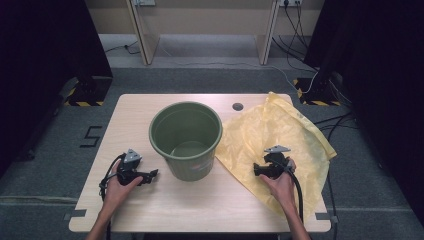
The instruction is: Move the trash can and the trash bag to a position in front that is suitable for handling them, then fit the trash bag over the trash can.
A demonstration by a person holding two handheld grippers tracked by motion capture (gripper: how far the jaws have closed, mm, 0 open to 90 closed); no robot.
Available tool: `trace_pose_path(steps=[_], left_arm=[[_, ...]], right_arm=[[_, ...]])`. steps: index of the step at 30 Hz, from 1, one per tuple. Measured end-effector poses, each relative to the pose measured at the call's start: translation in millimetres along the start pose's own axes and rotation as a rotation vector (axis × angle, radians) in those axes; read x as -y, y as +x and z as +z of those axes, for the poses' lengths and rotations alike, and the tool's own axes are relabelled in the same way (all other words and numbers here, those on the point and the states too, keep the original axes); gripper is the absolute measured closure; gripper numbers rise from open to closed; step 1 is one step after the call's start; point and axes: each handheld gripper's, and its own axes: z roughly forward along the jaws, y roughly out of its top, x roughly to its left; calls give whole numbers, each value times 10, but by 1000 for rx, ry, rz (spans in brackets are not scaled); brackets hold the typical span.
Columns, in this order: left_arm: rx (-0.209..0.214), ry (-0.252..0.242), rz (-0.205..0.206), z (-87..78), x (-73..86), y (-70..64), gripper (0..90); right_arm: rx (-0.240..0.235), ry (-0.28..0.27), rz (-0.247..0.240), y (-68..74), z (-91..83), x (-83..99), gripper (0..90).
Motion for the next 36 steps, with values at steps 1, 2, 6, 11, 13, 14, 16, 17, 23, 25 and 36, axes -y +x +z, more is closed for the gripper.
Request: trace_pose_path(steps=[1, 2, 6, 11, 13, 14, 16, 17, 23, 25, 36], left_arm=[[0, 0, 0, 0, 0, 0, 89], [0, 0, 0, 0, 0, 0, 89], [0, 0, 0, 0, 0, 0, 89], [0, 0, 0, 0, 0, -1, 89], [0, 0, 0, 0, 0, 0, 89], [0, 0, 0, 0, 0, 0, 89], [0, 0, 0, 0, 0, 0, 89], [0, 0, 0, 0, 0, 0, 89], [0, 0, 0, 0, 0, 0, 90], [0, 0, 0, 0, 0, 0, 89], [0, 0, 0, 0, 0, 0, 89]], right_arm=[[-12, 0, 4, -1, 2, 3, 158], [-24, -4, -3, -11, 2, 8, 190], [-74, -29, -17, -77, -61, 50, 496], [-84, -56, -49, -205, -125, 131, 833], [-52, -55, -64, -252, -144, 153, 900], [-47, -55, -70, -277, -153, 163, 900], [-50, -50, -72, -308, -169, 174, 900], [-49, -51, -70, -313, -176, 178, 900], [-74, -112, -58, -333, -292, 153, 900], [-78, -137, -59, -355, -362, 126, 900], [-122, -242, -25, -445, -608, -32, 900]])
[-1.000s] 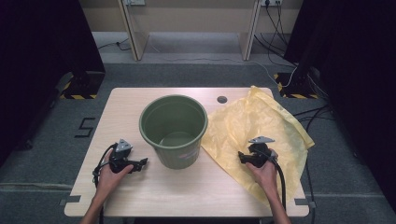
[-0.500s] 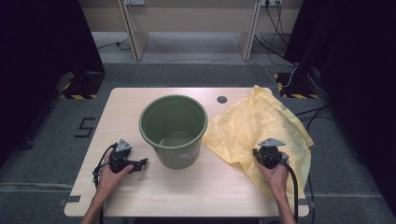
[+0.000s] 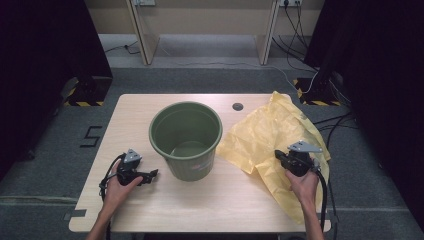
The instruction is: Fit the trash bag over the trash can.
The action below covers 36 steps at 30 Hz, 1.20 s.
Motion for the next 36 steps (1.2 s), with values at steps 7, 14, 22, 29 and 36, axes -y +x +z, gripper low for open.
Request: trace_pose_path(steps=[7, 14, 22, 29, 36], left_arm=[[0, 0, 0, 0, 0, 0, 89], [0, 0, 0, 0, 0, 0, 90], [0, 0, 0, 0, 0, -1, 90], [0, 0, 0, -1, 0, 0, 90], [35, -4, -6, -7, -36, 55, 160]], right_arm=[[-14, -57, 10, -21, -67, -146, 900], [-34, -109, 12, -28, -110, -316, 900], [-60, -154, -12, 29, -135, -655, 900], [-80, -178, -31, 72, -131, -962, 900], [-104, -198, -70, 172, -155, -1259, 900]])
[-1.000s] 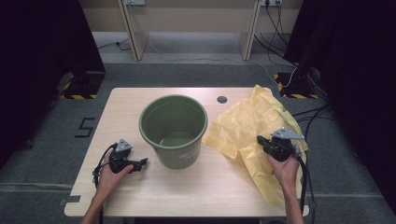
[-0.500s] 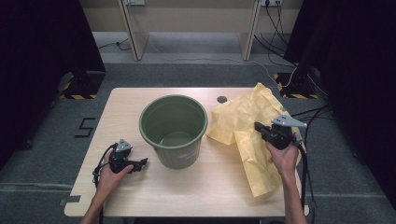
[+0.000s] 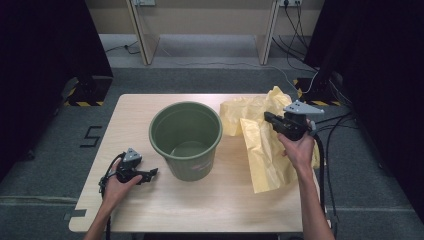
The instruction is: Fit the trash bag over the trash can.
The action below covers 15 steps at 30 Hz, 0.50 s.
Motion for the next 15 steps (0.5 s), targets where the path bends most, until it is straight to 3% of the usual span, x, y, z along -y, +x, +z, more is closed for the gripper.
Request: trace_pose_path(steps=[2, 4, 11, 15], left_arm=[[40, -16, -43, -54, -22, 51, 154], [44, -47, -77, -144, -65, 110, 154], [-13, -145, -105, -497, -323, 305, 152], [-17, -188, -106, -620, -488, 358, 150]], right_arm=[[-5, -5, -12, 32, 2, -86, 900], [-15, -14, -17, 48, 4, -170, 900], [-36, -49, -45, 123, 37, -488, 900], [-58, -72, -66, 233, 86, -701, 900]])
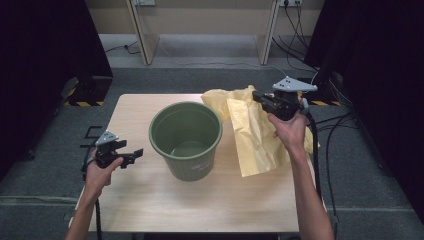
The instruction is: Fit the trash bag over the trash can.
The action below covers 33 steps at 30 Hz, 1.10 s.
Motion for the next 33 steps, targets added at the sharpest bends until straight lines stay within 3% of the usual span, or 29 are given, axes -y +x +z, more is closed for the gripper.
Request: trace_pose_path(steps=[4, 5, 12, 19, 22, 28, 33], left_arm=[[7, -28, 17, -65, -165, -45, 150], [12, -32, 23, -78, -203, -58, 150], [39, -69, 47, -175, -468, -146, 150], [50, -100, 88, -256, -769, -277, 149], [41, -82, 112, -255, -899, -352, 147], [83, -90, 86, -164, -1117, -408, 147], [106, -79, 96, -56, -1305, -493, 147]], right_arm=[[-32, -5, -45, 185, 171, -227, 900], [-32, -5, -45, 185, 171, -227, 900], [-111, 12, -89, 528, 462, -381, 900], [-199, 58, -133, 873, 734, -339, 900], [-239, 98, -169, 1047, 834, -289, 900], [-281, 122, -198, 1207, 890, -214, 900], [-308, 146, -215, 1284, 918, -101, 900]])
